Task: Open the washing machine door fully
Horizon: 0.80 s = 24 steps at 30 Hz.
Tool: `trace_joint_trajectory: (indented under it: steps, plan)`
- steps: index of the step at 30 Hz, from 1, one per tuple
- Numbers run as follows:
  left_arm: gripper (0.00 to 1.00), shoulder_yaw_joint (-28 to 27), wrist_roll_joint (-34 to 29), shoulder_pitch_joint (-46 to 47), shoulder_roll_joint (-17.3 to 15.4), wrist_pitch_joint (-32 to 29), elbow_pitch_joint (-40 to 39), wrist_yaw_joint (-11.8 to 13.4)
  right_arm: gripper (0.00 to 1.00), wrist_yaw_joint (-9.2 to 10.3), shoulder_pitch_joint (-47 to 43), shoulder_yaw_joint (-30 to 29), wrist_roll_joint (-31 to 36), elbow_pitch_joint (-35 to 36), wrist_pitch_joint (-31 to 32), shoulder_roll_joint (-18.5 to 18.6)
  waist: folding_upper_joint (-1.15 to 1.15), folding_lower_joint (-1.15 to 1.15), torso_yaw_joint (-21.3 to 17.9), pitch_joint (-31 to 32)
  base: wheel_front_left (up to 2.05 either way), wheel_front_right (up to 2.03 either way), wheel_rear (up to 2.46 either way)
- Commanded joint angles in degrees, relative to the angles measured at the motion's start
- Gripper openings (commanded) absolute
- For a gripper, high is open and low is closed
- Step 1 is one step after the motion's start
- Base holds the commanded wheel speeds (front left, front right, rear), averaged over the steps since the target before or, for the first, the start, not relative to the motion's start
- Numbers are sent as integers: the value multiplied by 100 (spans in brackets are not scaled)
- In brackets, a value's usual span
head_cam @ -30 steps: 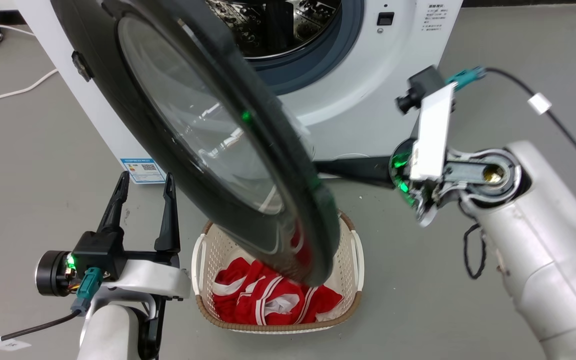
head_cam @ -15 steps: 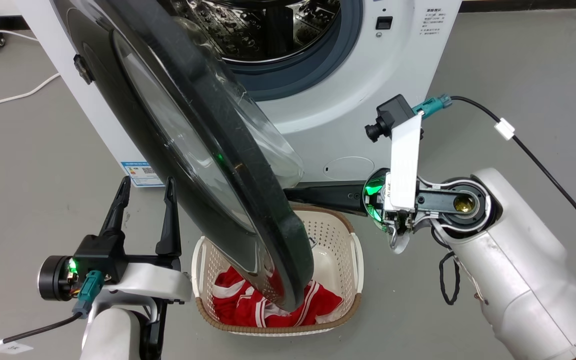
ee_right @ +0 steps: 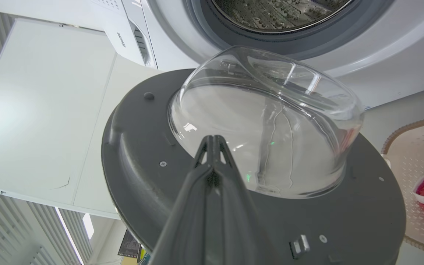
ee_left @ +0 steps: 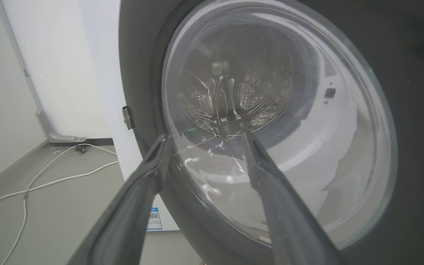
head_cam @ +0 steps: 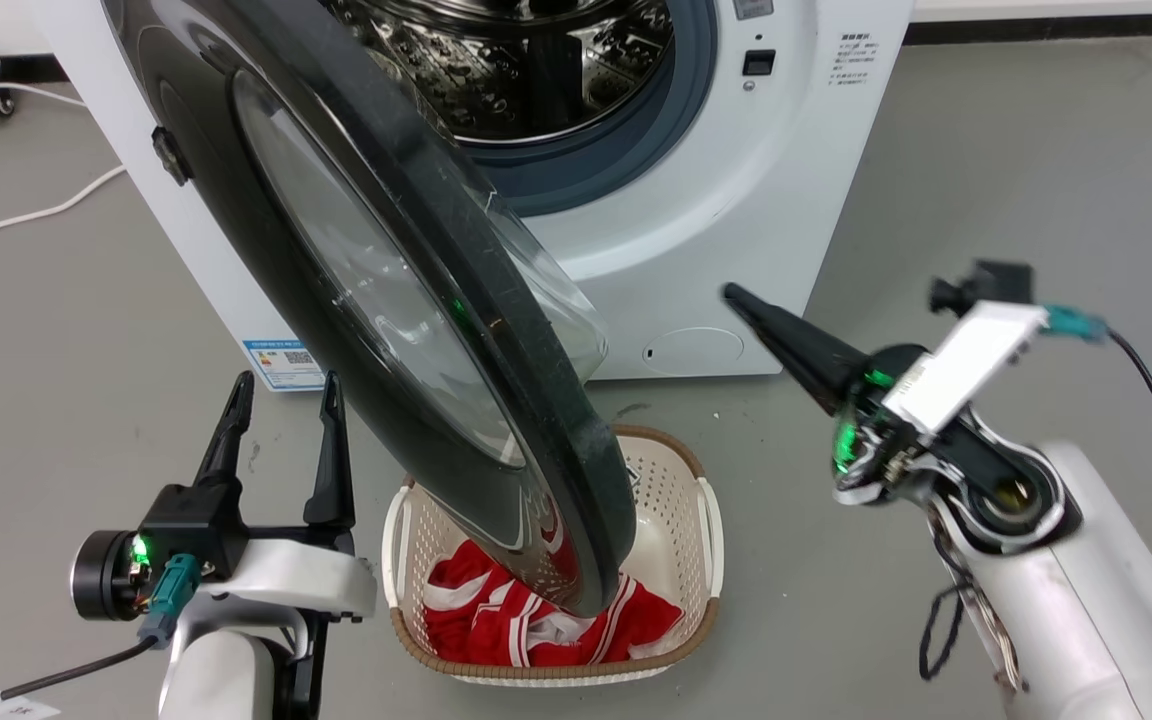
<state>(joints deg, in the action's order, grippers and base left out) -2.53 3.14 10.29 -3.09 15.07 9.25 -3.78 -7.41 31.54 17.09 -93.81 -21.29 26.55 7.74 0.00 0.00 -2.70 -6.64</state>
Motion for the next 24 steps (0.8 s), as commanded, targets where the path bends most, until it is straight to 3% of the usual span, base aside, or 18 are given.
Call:
trace_joint_trajectory:
  steps: [1, 2, 3, 4, 5, 6, 11, 16, 20, 24]
  plan:
    - [100, -33, -1, -88, -2, 15, -2, -5, 0, -13, -274, -186, -54, 81, -276, -50, 0, 0, -10, 43, 0, 0, 0]
    - [100, -35, -6, -105, 0, 15, 10, -12, 0, -13, -432, -300, -86, 128, -432, -66, 0, 0, -2, 87, 0, 0, 0]
    - [100, -44, -8, -120, -1, 15, 7, -6, 9, -14, -586, -413, -107, 202, -590, -82, 0, 0, 4, 113, 0, 0, 0]
    - [100, -54, -7, -144, -2, 15, 13, -1, 50, -13, -732, -524, -100, 249, -761, -94, 0, 0, 15, 159, 0, 0, 0]
    - [100, -54, -7, -144, -2, 15, 13, -1, 50, -13, -732, -524, -100, 249, -761, -94, 0, 0, 15, 159, 0, 0, 0]
    - [100, -54, -2, -192, 0, 15, 28, -2, 99, -13, -902, -606, -88, 292, -906, -109, 0, 0, 28, 213, 0, 0, 0]
    - [100, -38, 27, -305, 8, 15, 88, -30, 100, -14, -1569, -1005, 172, 546, -1857, -200, 0, 0, 111, 425, 0, 0, 0]
    - [100, -14, 34, -380, 13, 15, 113, -52, 100, -14, -2012, -1000, 1067, 710, -2795, -70, 0, 0, 164, 567, 0, 0, 0]
    - [100, 2, 40, -435, 13, 15, 118, -57, 100, -14, -2203, -991, 2201, 682, -3679, 95, 0, 0, 202, 648, 0, 0, 0]
    - [100, 9, 44, -465, 15, 15, 97, -58, 100, -13, -2272, -1198, 3661, 639, -4083, 199, 0, 0, 230, 684, 0, 0, 0]
